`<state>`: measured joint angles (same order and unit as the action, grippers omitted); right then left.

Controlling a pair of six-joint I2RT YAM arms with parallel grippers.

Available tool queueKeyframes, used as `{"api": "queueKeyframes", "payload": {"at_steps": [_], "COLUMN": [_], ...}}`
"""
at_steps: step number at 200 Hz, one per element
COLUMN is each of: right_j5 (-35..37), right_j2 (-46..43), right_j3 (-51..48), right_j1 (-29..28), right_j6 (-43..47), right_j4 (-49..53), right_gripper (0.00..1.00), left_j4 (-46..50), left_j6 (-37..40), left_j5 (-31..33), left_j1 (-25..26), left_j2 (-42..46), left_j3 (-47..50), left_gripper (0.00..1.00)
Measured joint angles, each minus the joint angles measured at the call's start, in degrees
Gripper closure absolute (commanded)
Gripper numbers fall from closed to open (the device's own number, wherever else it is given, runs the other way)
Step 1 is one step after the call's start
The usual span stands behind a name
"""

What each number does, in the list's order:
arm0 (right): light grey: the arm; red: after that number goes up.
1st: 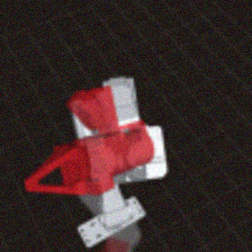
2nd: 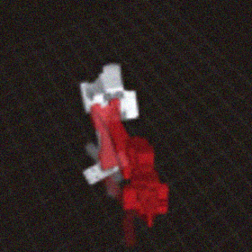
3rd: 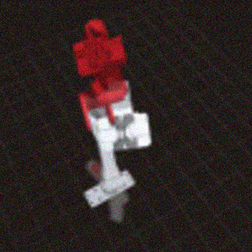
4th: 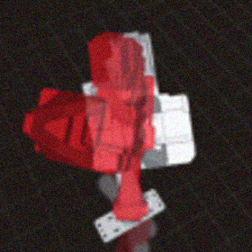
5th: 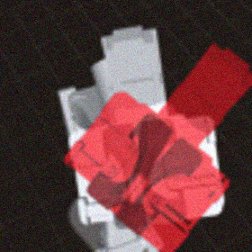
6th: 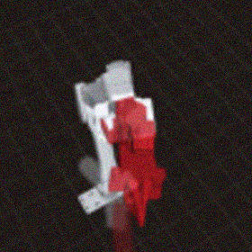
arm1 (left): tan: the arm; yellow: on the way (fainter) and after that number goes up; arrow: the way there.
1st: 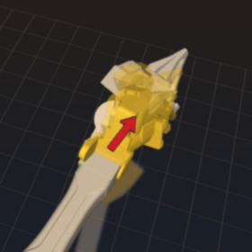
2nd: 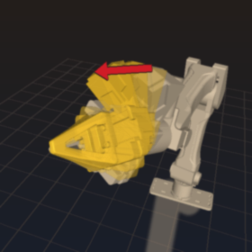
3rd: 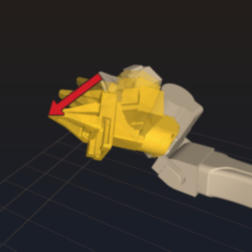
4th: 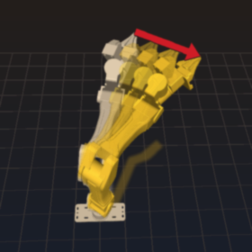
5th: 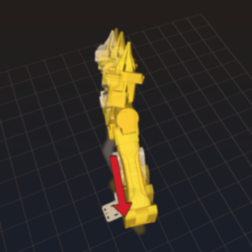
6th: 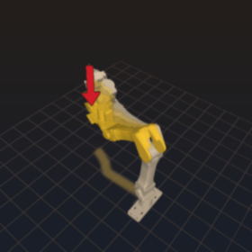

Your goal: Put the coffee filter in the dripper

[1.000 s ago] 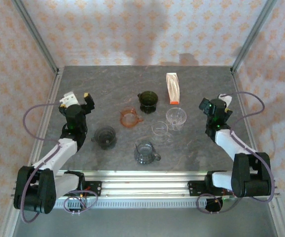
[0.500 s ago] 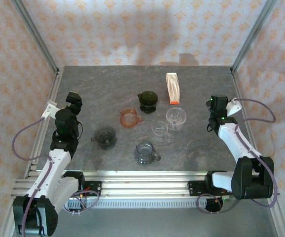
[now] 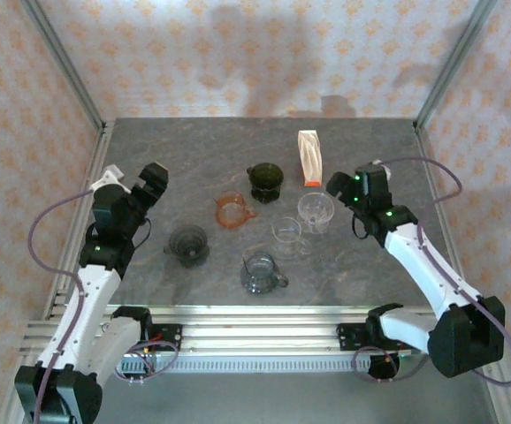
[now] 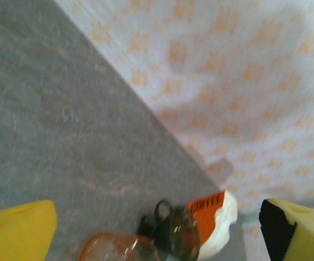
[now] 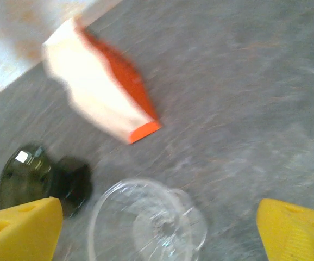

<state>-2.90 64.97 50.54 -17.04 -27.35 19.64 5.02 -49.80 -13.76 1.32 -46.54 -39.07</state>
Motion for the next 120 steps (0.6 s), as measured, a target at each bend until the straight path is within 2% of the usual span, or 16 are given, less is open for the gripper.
{"api": "queueKeyframes", "payload": {"at_steps": [36, 59, 68, 120], "right_j5": [-3.4, -4.0, -4.1, -5.3], "right_j2": [4.3, 9.4, 11.7, 26.2], "right_j3": [6.7, 9.7, 10.7, 20.5], "right_j1": [-12.6, -19.7, -22.5, -35.1], "right_j6": [4.2, 5.4, 5.7, 6.4], "right_j4": [1.1, 1.3, 1.5, 1.9], "right_gripper": [0.34, 0.35, 0.39, 0.39], "left_j4": [12.5, 17.0, 17.9, 22.2], "left_j6": [3.0, 3.3, 3.3, 3.4], "left_j5": [-0.8, -0.4, -0.2, 2.0], "left_j1": [2.1, 2.1, 2.1, 2.1], "left_j2": [2.8, 6.2, 8.0, 15.2], "left_j3": [-0.9, -0.6, -0.3, 0.6], "left_gripper": [0.0, 0.0, 0.0, 0.0]}}
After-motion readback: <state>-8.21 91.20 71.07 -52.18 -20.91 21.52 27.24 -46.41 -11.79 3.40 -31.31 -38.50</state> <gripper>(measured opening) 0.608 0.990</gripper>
